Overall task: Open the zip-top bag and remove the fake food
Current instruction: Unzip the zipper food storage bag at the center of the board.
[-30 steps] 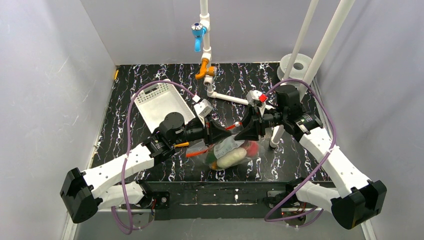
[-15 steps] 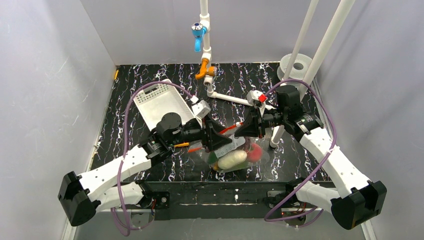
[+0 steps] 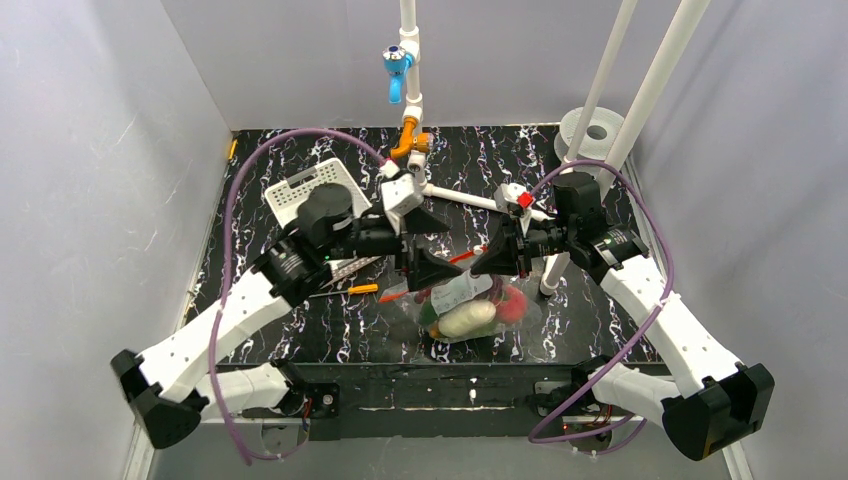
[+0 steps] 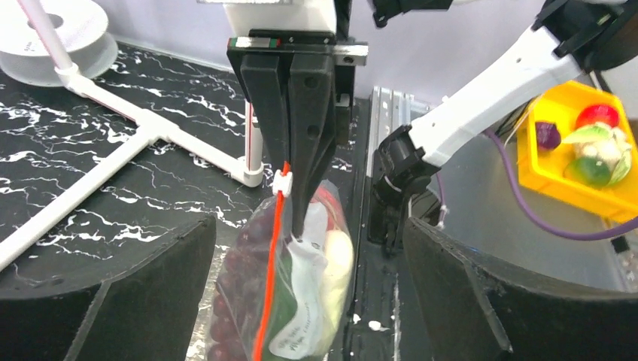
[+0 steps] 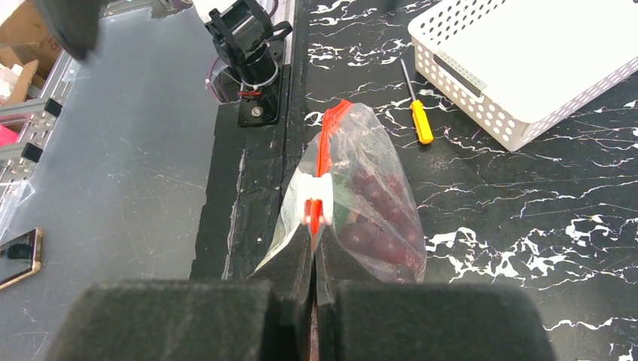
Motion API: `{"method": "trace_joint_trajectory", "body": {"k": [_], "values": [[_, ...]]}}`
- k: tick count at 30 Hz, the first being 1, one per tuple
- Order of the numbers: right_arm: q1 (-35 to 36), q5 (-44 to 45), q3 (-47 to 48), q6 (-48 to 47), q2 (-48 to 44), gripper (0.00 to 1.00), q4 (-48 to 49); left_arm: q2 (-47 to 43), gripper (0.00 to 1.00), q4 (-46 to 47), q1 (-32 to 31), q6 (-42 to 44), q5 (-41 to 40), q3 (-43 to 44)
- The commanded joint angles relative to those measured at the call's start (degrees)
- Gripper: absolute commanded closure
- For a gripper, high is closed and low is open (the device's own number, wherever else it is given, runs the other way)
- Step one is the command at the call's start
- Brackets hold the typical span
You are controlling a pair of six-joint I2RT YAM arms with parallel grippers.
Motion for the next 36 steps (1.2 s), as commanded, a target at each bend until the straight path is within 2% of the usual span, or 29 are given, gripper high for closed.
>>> {"method": "trace_joint_trajectory", "body": {"k": [1, 7, 10, 16, 21, 27, 32, 36], "values": [[-0.5, -1.7, 0.46, -1.11, -1.7, 0.99, 0.05, 7.15, 0.1, -1.38, 0.33, 4.68, 6.73, 2.9], [-0.5, -2.09, 0.54, -1.39, -1.52, 0.99, -0.18, 12.1, 0.19, 2.87, 0.27, 4.64, 8.29, 4.23], [-0.53, -2.45, 0.72, -1.49, -1.08, 0.99, -0.43, 11.77, 0.28, 8.35, 0.3, 5.21, 9.16, 1.5], [-0.48, -2.57, 0.99, -1.82, -0.28, 0.99, -0.7, 9.72, 0.35, 15.76, 0.28, 5.68, 8.82, -3.67], [-0.51, -2.8, 1.08, -1.84, -0.2, 0.99, -0.79, 11.06, 0.46, 16.15, 0.28, 5.39, 9.64, -2.85], [-0.5, -2.62, 0.98, -1.93, -0.25, 0.99, -0.82, 12.26, 0.54, 20.38, 0.31, 1.27, 10.51, -3.34], [-0.58, -2.55, 0.81, -2.02, -0.34, 0.99, -0.81, 12.04, 0.67, 22.35, 0.3, -0.44, 10.27, -4.87], [-0.58, -2.54, 0.83, -2.02, -0.34, 0.99, -0.79, 12.21, 0.69, 22.19, 0.19, -1.14, 10.49, -4.92]]}}
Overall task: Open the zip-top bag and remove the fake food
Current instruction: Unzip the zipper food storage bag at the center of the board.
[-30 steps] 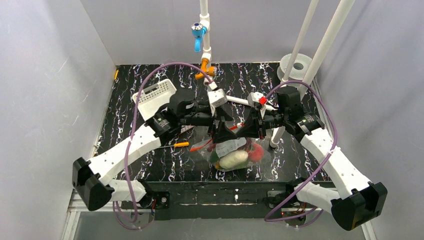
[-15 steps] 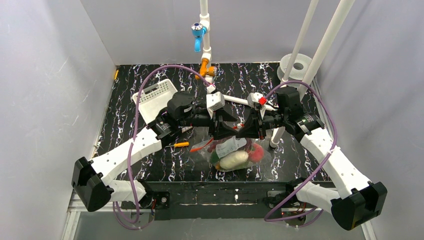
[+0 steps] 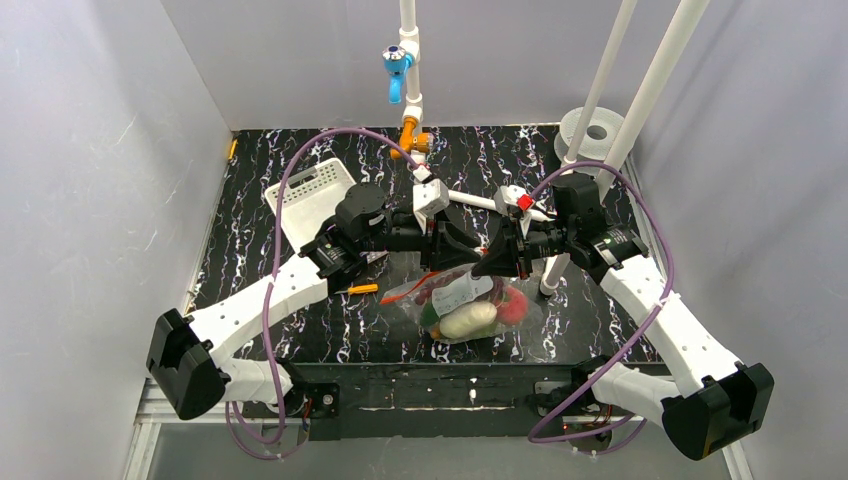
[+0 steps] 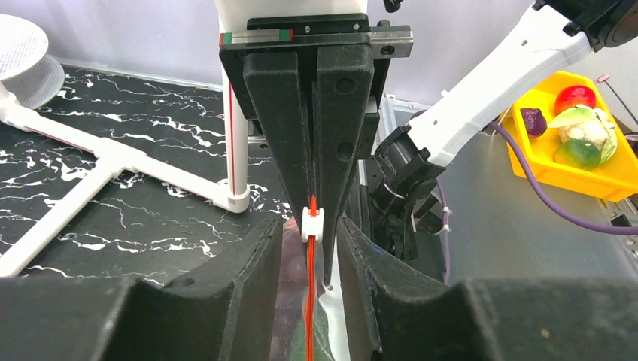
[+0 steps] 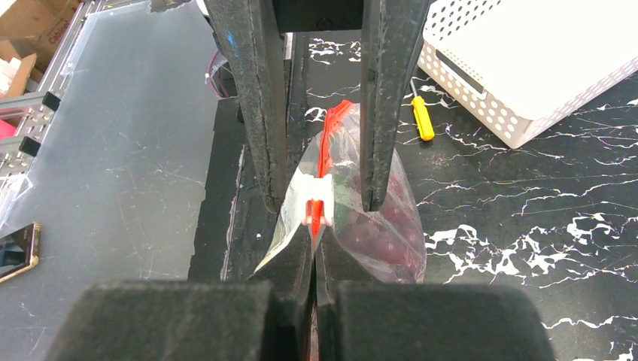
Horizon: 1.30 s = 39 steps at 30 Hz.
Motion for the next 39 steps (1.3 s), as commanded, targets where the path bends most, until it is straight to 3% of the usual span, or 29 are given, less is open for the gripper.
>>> {"method": "trace_joint_trajectory", "body": {"k": [1, 6, 12, 39], "values": [[-0.54, -2.4, 0.83, 0.21, -0.56, 0.99, 1.07, -0.68, 0.69, 2.14, 0.18, -1.26, 1.43, -0.58], [-0.52, -2.44, 0.81, 0.14, -0.67, 0.99, 1.07, -0.42, 0.7, 1.49, 0.12, -1.75, 1.74, -0.44], [-0.63, -2.43, 0.78, 0.14, -0.62, 0.99, 0.98, -1.02, 1.0, 2.12, 0.08, -2.46, 2.1, -1.06], [-2.82, -5.6, 3.3, -4.59, -3.24, 0.99, -5.01, -15.03, 1.0, -10.18, 0.12, 1.87, -3.37, -8.94]]}}
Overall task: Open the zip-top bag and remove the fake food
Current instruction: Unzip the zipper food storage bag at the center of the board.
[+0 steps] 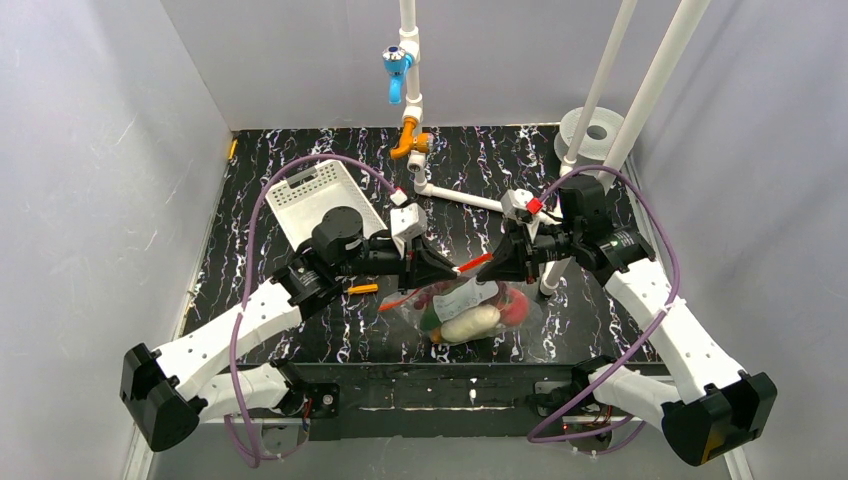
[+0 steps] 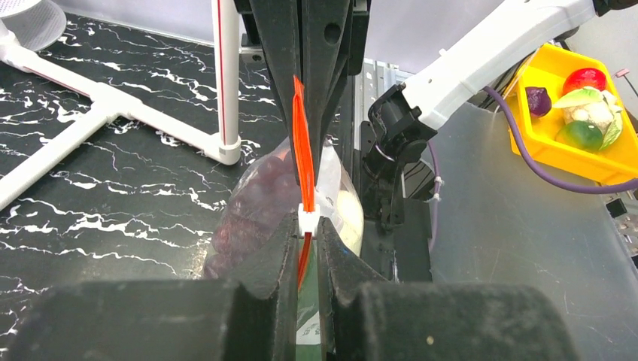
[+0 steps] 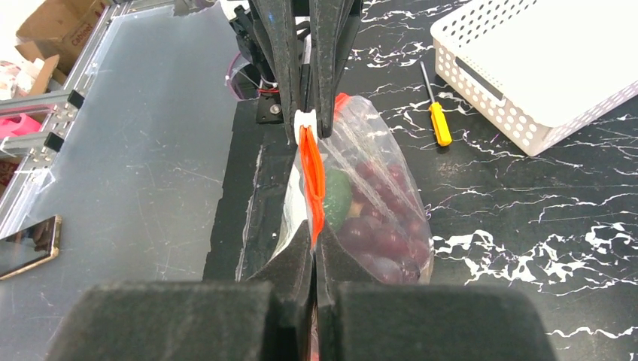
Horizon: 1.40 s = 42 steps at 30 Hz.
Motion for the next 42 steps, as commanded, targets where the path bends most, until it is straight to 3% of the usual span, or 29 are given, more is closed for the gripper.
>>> {"method": "trace_joint_trajectory", "body": {"k": [1, 24, 42], "values": [[-1.14, -2.35, 3.47, -2.34, -1.91, 0.99, -1.61, -4.18, 1.0, -3.54, 0.13, 1.18, -0.48, -0.68], [-2.44, -4.44, 5.88, -9.58, -2.08, 0.99, -9.63, -14.85, 1.0, -8.15, 0.2, 1.02, -10.37, -5.7], [-3.24, -4.11, 5.63, -12.05, -2.61, 0.99, -11.35, -17.84, 1.0, -8.82, 0.13, -0.14, -14.15, -7.18]]}}
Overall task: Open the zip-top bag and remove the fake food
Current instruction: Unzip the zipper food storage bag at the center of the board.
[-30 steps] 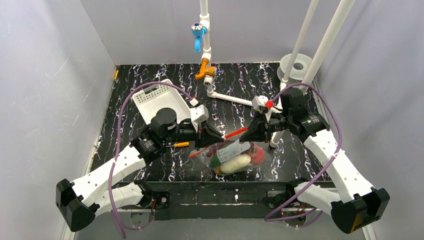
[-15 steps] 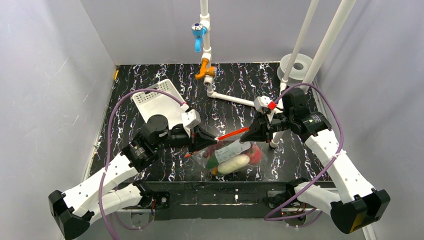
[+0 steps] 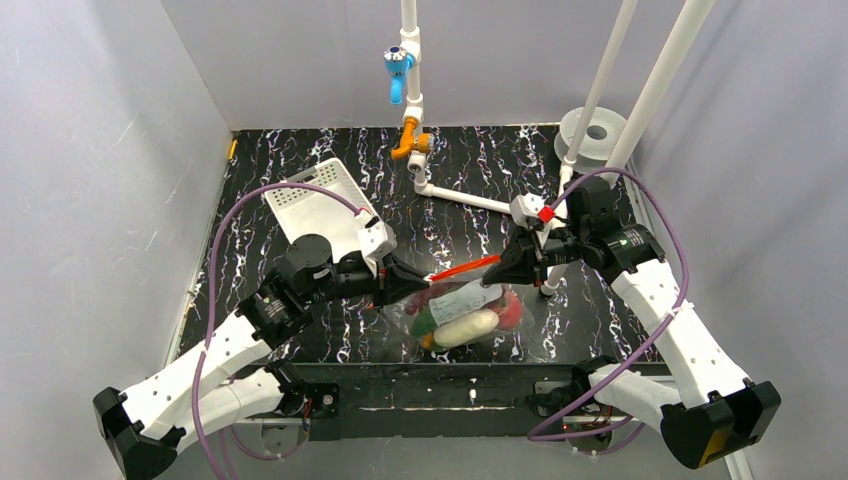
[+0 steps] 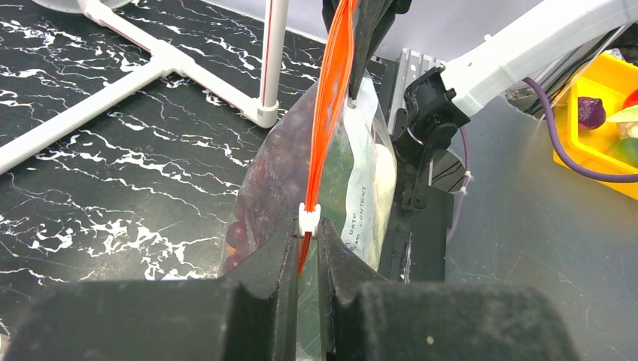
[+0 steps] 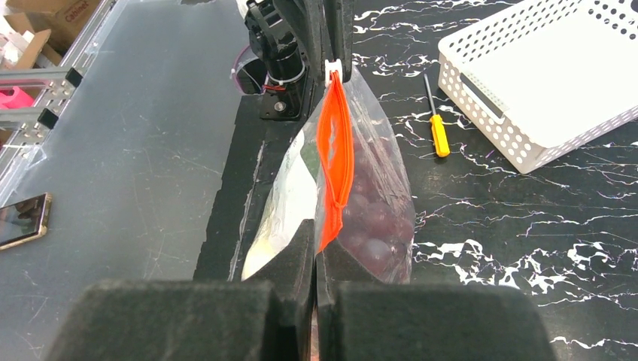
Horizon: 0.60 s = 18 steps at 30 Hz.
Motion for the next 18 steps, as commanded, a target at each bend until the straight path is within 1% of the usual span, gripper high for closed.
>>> {"method": "trace_joint_trajectory", "body": {"k": [1, 7, 18], "values": [[-1.68, -0.76, 2.55, -1.17, -1.67, 0.99, -1.99, -2.59, 1.0, 0.48, 0.36, -0.4, -3.56, -0.12], [-1.81, -0.43, 2.63, -1.59, -1.83, 0.99, -2.56, -3.04, 1.0, 1.61, 0.36, -1.49, -5.18, -0.87], [-1.9, -0.25, 3.06, -2.78, -2.37, 0.99, -3.89, -3.98, 1.0, 0.09, 0.39, -2.95, -9.62, -1.03]]}}
